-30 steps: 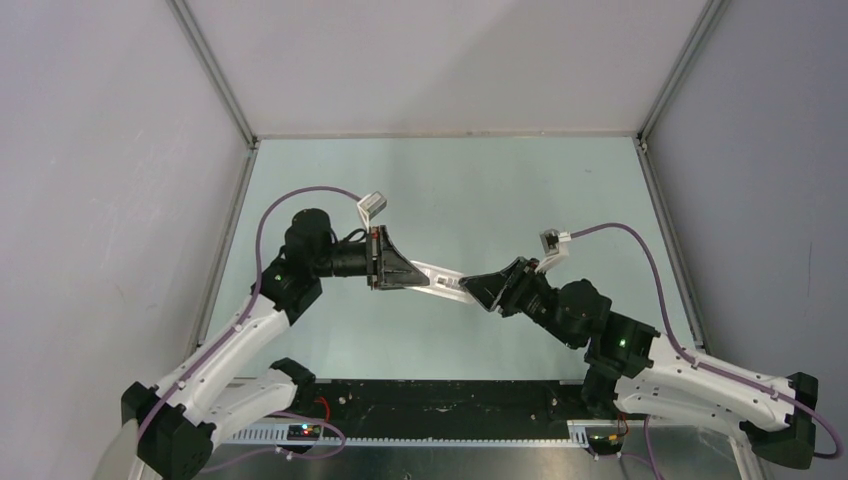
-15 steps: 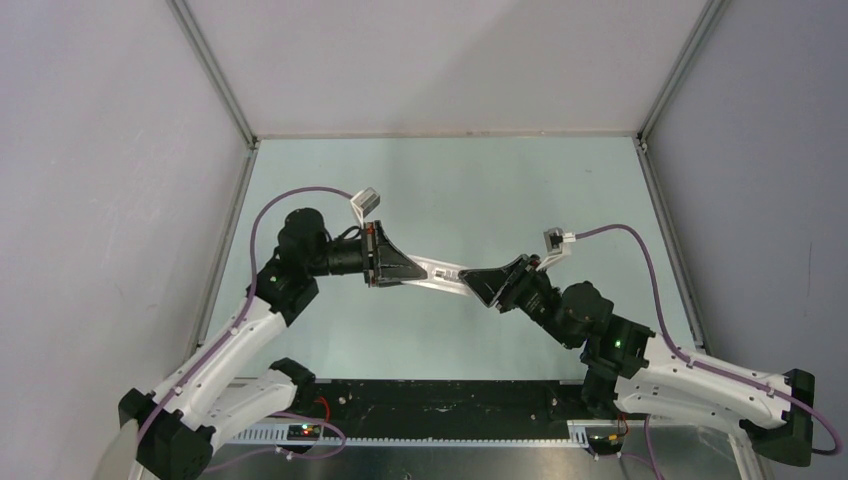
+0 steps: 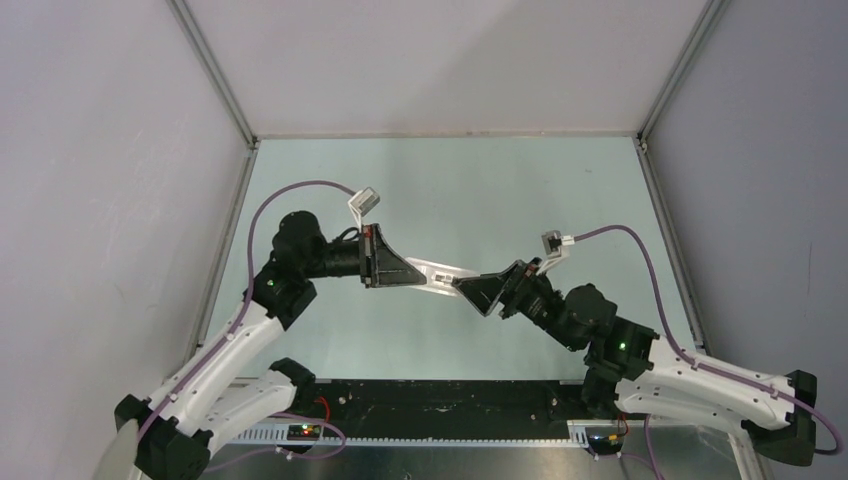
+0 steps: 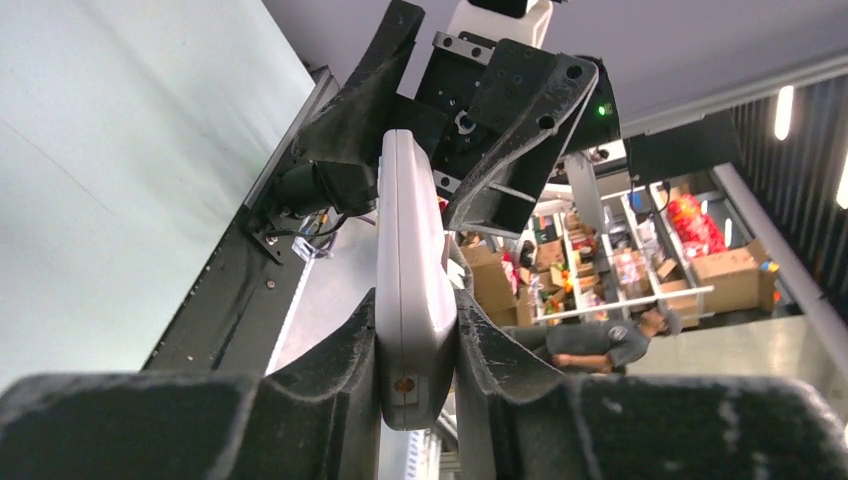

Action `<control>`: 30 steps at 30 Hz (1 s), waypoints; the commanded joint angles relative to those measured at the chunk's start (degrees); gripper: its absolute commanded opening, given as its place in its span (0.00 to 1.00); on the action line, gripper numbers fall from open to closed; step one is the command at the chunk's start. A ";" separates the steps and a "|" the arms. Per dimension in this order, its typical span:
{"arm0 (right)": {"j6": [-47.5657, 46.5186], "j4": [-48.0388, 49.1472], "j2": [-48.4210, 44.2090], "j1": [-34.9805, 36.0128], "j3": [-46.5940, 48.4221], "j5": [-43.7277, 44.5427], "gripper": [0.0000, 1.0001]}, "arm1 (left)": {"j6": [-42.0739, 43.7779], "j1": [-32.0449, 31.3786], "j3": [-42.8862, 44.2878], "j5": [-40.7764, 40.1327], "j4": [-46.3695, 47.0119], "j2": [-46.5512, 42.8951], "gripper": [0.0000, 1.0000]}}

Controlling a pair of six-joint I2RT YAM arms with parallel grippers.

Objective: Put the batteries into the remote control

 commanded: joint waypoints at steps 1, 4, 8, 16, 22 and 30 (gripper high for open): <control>-1.21 -2.36 -3.09 -0.68 1.31 -2.42 0.89 | 6.91 -0.30 1.30 3.86 4.18 -1.84 0.00; -1.39 -3.02 -4.71 -1.87 1.91 -4.94 0.92 | 9.41 -0.32 1.42 5.30 3.62 -2.22 0.00; -4.11 -4.43 -5.52 -2.56 3.35 -8.36 0.92 | 15.02 -0.35 2.00 6.50 1.53 -3.05 0.00; -10.42 -7.54 -3.62 -3.78 7.37 -14.93 0.91 | 23.62 -0.31 3.61 5.35 -8.10 -3.08 0.00; -15.03 -12.29 0.11 -6.85 11.43 -21.91 0.91 | 27.65 -0.37 3.82 8.73 -8.26 -2.61 0.00; -17.51 -20.65 4.64 -17.58 20.92 -40.35 0.91 | 35.49 -0.68 7.03 13.91 -8.26 -7.04 0.00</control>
